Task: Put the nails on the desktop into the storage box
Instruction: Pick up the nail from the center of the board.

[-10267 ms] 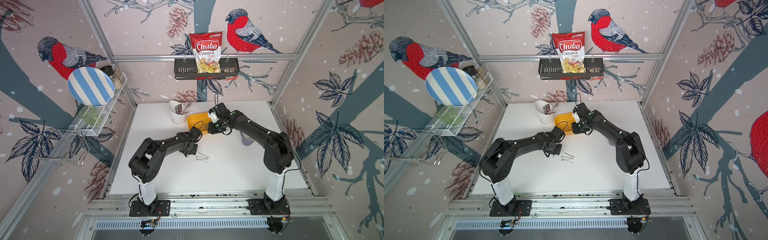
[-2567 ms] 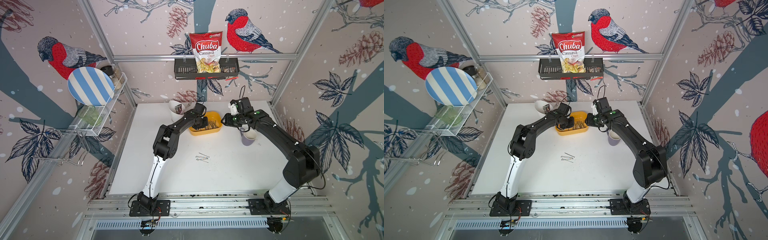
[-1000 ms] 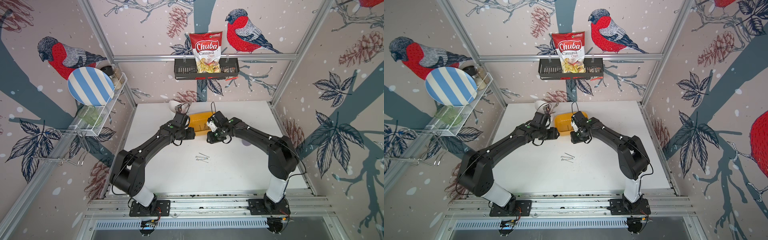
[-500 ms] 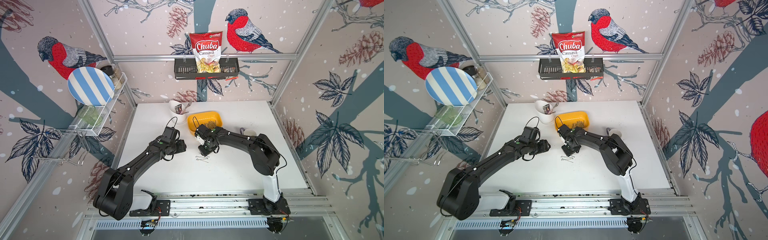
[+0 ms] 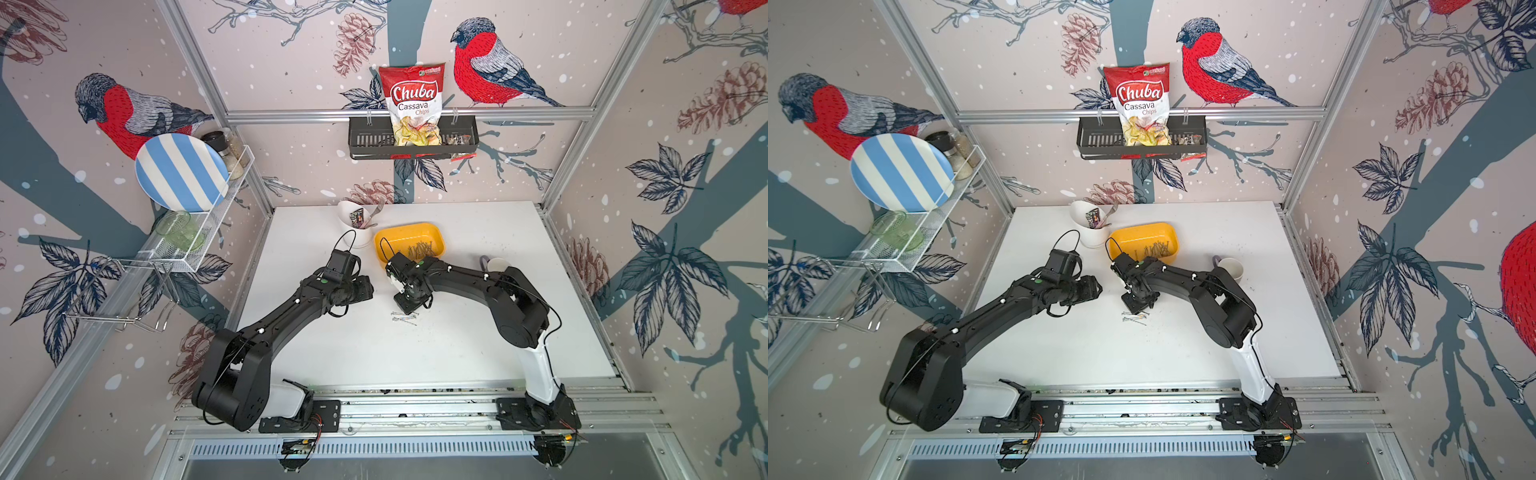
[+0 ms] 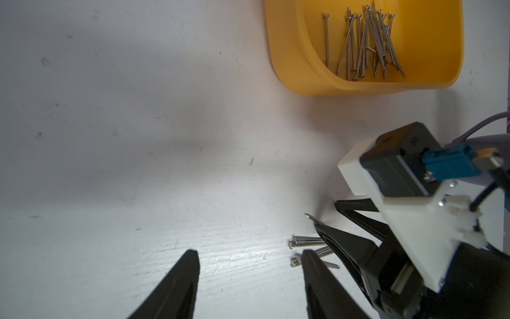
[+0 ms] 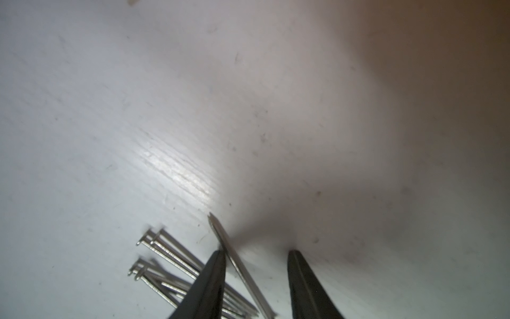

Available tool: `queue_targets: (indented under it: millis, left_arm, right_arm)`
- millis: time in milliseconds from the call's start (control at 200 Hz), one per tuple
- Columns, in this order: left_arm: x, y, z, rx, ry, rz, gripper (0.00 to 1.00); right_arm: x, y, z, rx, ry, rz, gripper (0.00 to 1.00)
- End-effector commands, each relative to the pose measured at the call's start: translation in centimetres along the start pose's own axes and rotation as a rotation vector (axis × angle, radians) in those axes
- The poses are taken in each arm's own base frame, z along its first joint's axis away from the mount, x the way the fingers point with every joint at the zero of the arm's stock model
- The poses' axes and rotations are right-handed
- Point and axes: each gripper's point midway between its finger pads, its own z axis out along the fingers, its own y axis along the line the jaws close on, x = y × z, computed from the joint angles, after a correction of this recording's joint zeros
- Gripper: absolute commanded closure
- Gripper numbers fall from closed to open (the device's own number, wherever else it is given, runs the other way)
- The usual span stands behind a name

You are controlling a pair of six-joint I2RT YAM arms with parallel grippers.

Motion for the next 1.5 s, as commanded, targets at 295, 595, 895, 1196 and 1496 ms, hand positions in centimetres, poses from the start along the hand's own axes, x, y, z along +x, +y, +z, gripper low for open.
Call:
queue_targets:
  millis: [295,595,895,1196,1496]
  left_arm:
    - [0.1,0.8,0.0,-0.03,0.009,0.022,0.38]
    - [0.2,0.8,0.8,-0.022,0.025,0.009,0.38]
    - [-0.3,0.1,1.8,-0.001,0.049,0.006,0.38]
    - [-0.1,0.1,2.2,-0.004,0.062,-0.001,0.38]
    - [-0.2,0.4,2.1,-0.02,0.059,0.0,0.38]
  right_arm:
    - [1.5,-0.9,1.6,0.06,0.073,-0.003,0.6]
    - [5.8,-4.0,1.2,0.083,0.12,0.056,0.62]
    - [6.9,-4.8,0.6,0.073,0.121,0.1,0.67]
    - [7.1,-4.4,0.8,0.044,0.152,0.081,0.77]
    - [4.7,-3.0,0.9,0.017,0.153,0.032,1.0]
